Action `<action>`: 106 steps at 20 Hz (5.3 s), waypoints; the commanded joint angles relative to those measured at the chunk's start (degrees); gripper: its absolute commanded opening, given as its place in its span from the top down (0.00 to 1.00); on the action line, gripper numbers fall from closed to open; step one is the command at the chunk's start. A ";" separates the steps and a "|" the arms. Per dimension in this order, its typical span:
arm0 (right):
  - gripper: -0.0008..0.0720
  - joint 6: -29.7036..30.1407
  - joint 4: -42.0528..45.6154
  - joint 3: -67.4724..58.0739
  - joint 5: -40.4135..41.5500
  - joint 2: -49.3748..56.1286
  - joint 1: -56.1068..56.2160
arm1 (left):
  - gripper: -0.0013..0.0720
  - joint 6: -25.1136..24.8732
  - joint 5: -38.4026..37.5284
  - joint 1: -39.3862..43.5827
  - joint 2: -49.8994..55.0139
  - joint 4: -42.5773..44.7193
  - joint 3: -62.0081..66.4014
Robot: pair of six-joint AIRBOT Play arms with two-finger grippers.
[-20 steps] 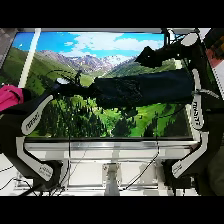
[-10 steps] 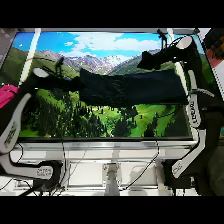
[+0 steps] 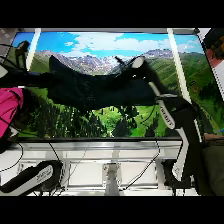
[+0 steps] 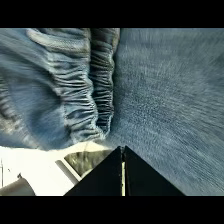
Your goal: Fold the clothes and pants, and hang the long-sleeved shirts on hangers.
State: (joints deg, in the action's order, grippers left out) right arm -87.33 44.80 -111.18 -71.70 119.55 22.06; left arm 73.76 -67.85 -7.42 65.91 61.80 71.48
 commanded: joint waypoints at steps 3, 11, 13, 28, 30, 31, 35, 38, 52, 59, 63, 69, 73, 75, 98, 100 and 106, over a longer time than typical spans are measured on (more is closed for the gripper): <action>0.97 -10.86 -2.58 0.04 15.61 4.13 7.39 | 0.96 2.49 -5.38 -0.31 -3.21 0.72 0.07; 0.98 -23.65 1.49 -2.54 16.46 4.59 4.72 | 0.96 5.64 -1.20 3.82 -3.10 -1.64 0.07; 0.98 -24.00 9.55 -5.31 14.23 1.62 0.46 | 0.96 7.65 2.47 6.62 -2.99 -4.28 0.07; 0.18 -12.13 17.57 -5.60 -9.18 -9.05 -36.57 | 0.25 9.40 66.07 59.54 42.27 -29.97 26.12; 0.18 -11.96 16.06 -5.60 -9.31 -9.01 -39.45 | 0.25 9.40 66.69 59.87 43.67 -29.92 26.99; 0.18 -11.85 15.56 -5.60 -9.31 -8.92 -40.68 | 0.25 9.40 66.69 59.01 43.45 -29.94 26.99; 0.18 -2.01 4.31 -3.58 -11.69 -7.37 -44.48 | 0.25 9.38 66.36 52.85 39.45 -26.18 26.99; 0.14 5.99 -1.27 -2.82 -12.96 -3.50 -44.83 | 0.25 9.38 58.75 45.86 33.38 -18.27 26.99; 0.04 10.34 2.54 -2.84 -19.17 7.91 -40.19 | 0.25 3.72 35.19 32.22 19.56 -18.29 26.99; 0.06 10.32 0.59 -2.86 -20.44 8.13 -33.88 | 0.25 3.69 35.19 32.20 19.56 -18.29 26.99; 0.60 12.07 0.61 -2.86 -20.02 8.09 -30.21 | 0.25 3.72 35.17 32.20 19.56 -18.29 26.99; 0.98 8.02 4.02 -4.66 -22.27 1.99 -34.93 | 0.25 3.76 35.17 32.20 19.54 -18.32 26.99; 0.98 4.28 14.91 -4.63 -24.02 -4.44 -47.76 | 0.25 3.78 34.99 32.22 19.54 -18.56 26.99; 0.98 4.28 16.20 -4.63 -25.57 -6.29 -56.35 | 0.25 3.78 34.03 32.22 19.54 -18.53 26.99; 0.53 -8.26 11.58 -10.84 -21.03 -16.15 -91.45 | 0.60 3.67 33.46 31.10 19.34 -18.25 26.99; 0.97 -4.79 -7.43 -9.20 -15.82 -19.78 -89.72 | 0.95 -3.34 32.85 30.05 18.12 -17.92 26.99; 0.97 4.37 -44.98 -9.05 -10.73 -25.51 -70.88 | 0.96 1.75 24.70 28.33 4.94 3.32 26.99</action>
State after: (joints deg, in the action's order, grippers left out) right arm -87.24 18.20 -120.36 -86.15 96.88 -57.41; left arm 71.22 -38.00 21.71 76.93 53.65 98.43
